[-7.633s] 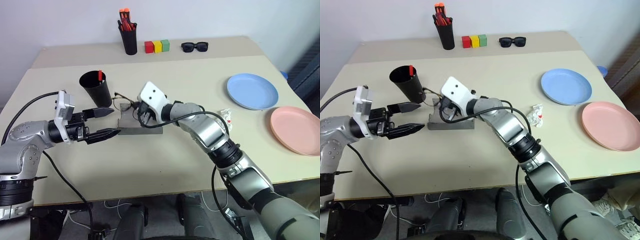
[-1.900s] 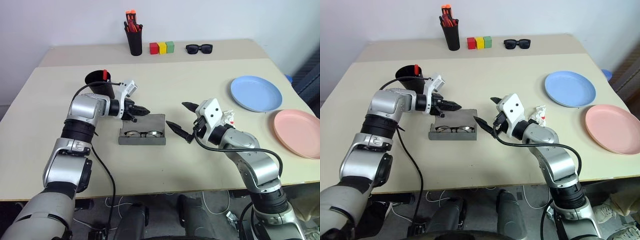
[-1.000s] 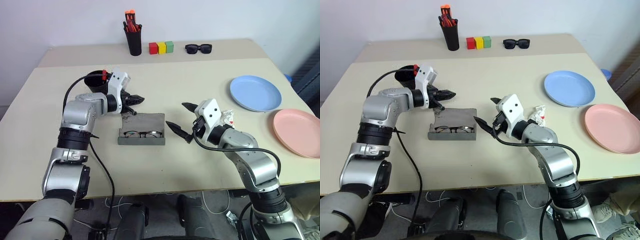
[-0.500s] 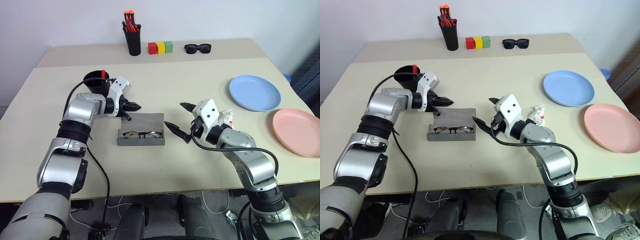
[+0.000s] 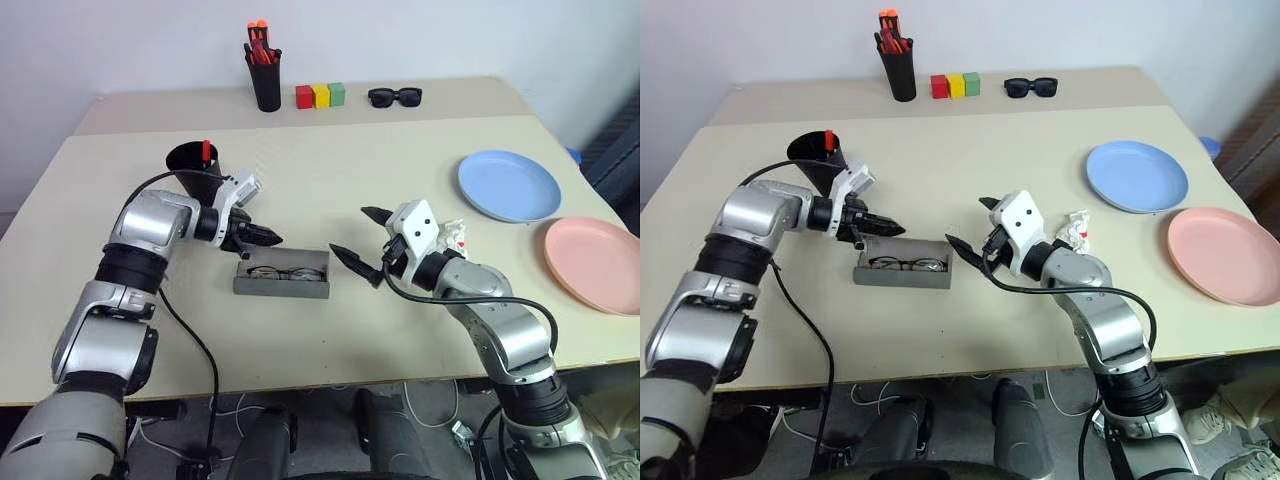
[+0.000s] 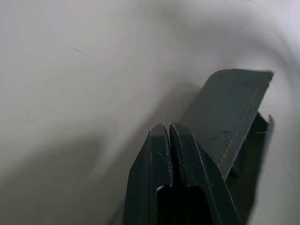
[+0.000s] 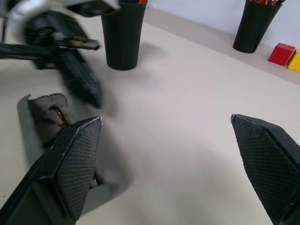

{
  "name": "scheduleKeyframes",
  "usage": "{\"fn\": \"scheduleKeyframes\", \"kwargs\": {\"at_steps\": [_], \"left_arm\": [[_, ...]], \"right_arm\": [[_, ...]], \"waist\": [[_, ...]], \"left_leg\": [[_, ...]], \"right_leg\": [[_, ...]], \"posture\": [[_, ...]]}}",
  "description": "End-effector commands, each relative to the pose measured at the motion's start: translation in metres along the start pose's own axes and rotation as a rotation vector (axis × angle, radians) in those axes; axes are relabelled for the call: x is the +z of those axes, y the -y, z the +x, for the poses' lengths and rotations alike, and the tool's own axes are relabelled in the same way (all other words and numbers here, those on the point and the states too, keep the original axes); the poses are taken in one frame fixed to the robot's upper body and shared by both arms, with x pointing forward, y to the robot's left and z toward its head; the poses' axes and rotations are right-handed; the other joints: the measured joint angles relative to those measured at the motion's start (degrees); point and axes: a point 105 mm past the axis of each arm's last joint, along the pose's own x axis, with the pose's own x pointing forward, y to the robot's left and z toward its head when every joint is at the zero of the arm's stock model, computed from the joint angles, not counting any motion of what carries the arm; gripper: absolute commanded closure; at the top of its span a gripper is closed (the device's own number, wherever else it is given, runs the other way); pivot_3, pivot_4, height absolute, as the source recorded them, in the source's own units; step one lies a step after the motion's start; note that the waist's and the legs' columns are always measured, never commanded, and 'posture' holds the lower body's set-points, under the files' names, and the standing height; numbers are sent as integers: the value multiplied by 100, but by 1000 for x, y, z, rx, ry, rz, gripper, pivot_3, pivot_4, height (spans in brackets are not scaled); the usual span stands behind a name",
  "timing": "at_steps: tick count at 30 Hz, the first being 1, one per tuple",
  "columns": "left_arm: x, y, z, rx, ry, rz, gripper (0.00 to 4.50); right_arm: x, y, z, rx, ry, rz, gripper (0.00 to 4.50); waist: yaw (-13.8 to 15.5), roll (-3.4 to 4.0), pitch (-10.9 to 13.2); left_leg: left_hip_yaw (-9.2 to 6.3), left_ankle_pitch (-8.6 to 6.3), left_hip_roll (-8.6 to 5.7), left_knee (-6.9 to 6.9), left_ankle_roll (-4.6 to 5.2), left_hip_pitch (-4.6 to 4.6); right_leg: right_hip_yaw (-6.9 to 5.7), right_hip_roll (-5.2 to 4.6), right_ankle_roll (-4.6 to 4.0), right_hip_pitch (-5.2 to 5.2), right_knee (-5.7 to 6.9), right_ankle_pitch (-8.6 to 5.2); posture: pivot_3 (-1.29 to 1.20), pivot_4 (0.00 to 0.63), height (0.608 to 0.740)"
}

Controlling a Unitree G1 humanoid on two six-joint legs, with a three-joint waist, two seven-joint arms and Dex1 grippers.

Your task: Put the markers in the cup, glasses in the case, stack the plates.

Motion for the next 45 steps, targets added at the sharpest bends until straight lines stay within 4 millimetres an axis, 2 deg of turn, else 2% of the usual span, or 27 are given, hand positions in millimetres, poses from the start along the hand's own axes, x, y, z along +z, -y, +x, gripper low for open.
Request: {"fn": "scheduleKeyframes", "kwargs": {"at_steps": [1, 7, 10, 15, 18, 20, 22, 25, 26, 28, 31, 35, 38, 41, 45], "left_arm": [[-4, 12, -2, -22, -23, 23, 4432], [-6, 15, -7, 28, -6, 55, 4432], [5, 8, -11, 93, 48, 98, 4432], [54, -2, -19, 146, 346, 167, 4432], [68, 3, -29, 70, 450, 122, 3592], [75, 4, -30, 71, 481, 152, 2647], [76, 14, -24, 5, 481, 204, 1578], [76, 28, -16, -88, 491, 254, 41], [76, 33, -12, -120, 494, 282, 41], [75, 41, -8, -162, 503, 322, 41], [76, 47, -5, -185, 525, 409, 41], [70, 50, -4, -206, 521, 479, 41], [68, 50, -4, -213, 522, 501, 41], [66, 50, -1, -212, 509, 493, 41], [67, 48, 0, -168, 525, 520, 41]], "right_arm": [[15, 1, -3, -6, 52, -32, 0], [14, 0, -4, -4, 48, -33, 0], [14, 1, -3, -5, 49, -33, 0], [16, 11, -4, -41, 58, -29, 0], [21, 27, -12, -94, 66, -31, 0], [23, 40, -22, -143, 56, -53, 0], [22, 62, -39, -220, 29, -53, 0], [16, 104, -70, -406, -31, -81, 0], [6, 125, -88, -514, -99, -81, 0], [-9, 150, -114, -651, -201, -77, 0], [-21, 183, -168, -897, -326, -93, 0], [-42, 196, -206, -1054, -453, -41, 0], [-68, 187, -213, -1031, -544, 55, 0], [-74, 179, -201, -983, -511, 131, 0], [-84, 174, -200, -956, -533, 174, 0]], "waist": [[17, 0, 0], [16, 0, 0], [17, 0, 0], [55, -1, 0], [41, -2, 1], [34, -2, 0], [37, -1, 0], [65, -2, 0], [62, -2, 0], [61, -2, 0], [58, -2, 0], [21, 6, -5], [19, 9, -7], [27, 10, -7], [28, 10, -7]], "left_leg": [[0, 0, 0, 1, 0, 0], [0, 0, 0, 2, 0, 0], [0, 0, 0, 2, 0, 0], [-1, 1, -1, 5, -1, -2], [0, 1, -2, 6, -2, -3], [0, 1, -2, 3, -1, -2], [1, 1, -2, 3, -1, -2], [1, 1, -2, 4, -1, -3], [1, 1, -3, 5, -1, -4], [3, 1, -3, 5, -1, -3], [3, 1, -3, 2, -1, -4], [14, 0, -1, 2, 1, 0], [21, -1, 1, 0, 3, 8], [22, 0, 0, 2, 3, 6], [24, 0, 1, 2, 3, 8]], "right_leg": [[0, 0, 0, 0, 0, 0], [0, 0, 0, 1, 0, 0], [0, 0, 0, 1, 0, 0], [0, -1, 0, 2, -2, 1], [0, -2, 0, 1, -3, 1], [0, -1, 0, 0, -3, 1], [0, -2, 0, 1, -4, 1], [0, -2, 0, 3, -6, 1], [0, -3, 0, 5, -8, 1], [0, -4, 0, 7, -12, 1], [0, -3, -1, 6, -12, 1], [5, -4, -2, 6, -14, 2], [11, -3, -2, 8, -12, 2], [13, -4, -1, 9, -13, 2], [15, -4, 0, 10, -14, 2]], "posture": [[0, 150, 740], [0, 150, 740], [0, 150, 740], [0, 150, 740], [0, 150, 740], [0, 150, 740], [0, 150, 740], [0, 150, 740], [0, 150, 740], [0, 150, 740], [0, 150, 740], [0, 150, 740], [0, 150, 740], [0, 150, 740], [0, 150, 740]]}}
